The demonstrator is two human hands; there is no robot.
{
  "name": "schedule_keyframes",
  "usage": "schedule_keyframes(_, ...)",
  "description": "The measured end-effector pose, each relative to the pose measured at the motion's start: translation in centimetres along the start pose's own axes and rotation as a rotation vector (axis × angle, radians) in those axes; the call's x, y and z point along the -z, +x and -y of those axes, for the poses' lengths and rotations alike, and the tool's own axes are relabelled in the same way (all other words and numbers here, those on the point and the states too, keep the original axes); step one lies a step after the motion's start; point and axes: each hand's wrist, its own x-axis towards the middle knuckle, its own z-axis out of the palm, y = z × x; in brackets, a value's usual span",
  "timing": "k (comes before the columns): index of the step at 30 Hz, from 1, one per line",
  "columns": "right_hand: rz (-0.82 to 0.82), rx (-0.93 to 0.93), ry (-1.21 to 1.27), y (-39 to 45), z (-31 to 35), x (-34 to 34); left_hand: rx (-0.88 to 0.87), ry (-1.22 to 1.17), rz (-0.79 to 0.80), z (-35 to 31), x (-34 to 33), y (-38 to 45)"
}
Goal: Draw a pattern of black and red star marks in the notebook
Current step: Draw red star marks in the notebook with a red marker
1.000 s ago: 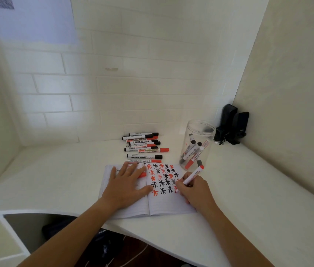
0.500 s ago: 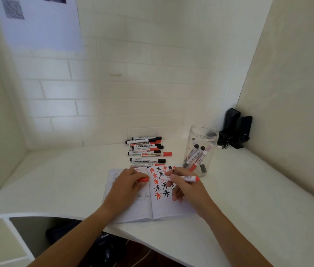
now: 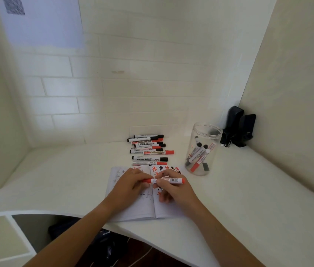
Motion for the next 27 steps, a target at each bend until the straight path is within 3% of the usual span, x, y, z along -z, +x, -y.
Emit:
schedule_keyframes(6, -0.128, -0.14, 0.308, 0.9, -0.7, 0.7, 0.011, -0.007, -0.03, -0.2, 0.0, -0.1)
schedule_keyframes(11, -0.287, 0.028, 0.009, 0.6, -1.6, 2.0, 0.017, 0.008, -0.038, -0.5, 0.0, 0.0)
schedule_keyframes(17, -0.144, 0.196, -0.402, 0.2, -2.5, 1.8, -0.016, 0.116, -0.049, 0.0, -0.6, 0.0)
schedule_keyframes(27, -0.165, 0.255, -0.422, 0.6, -3.1, 1.1, -0.072, 0.198, -0.03, 0.6, -1.3, -0.1)
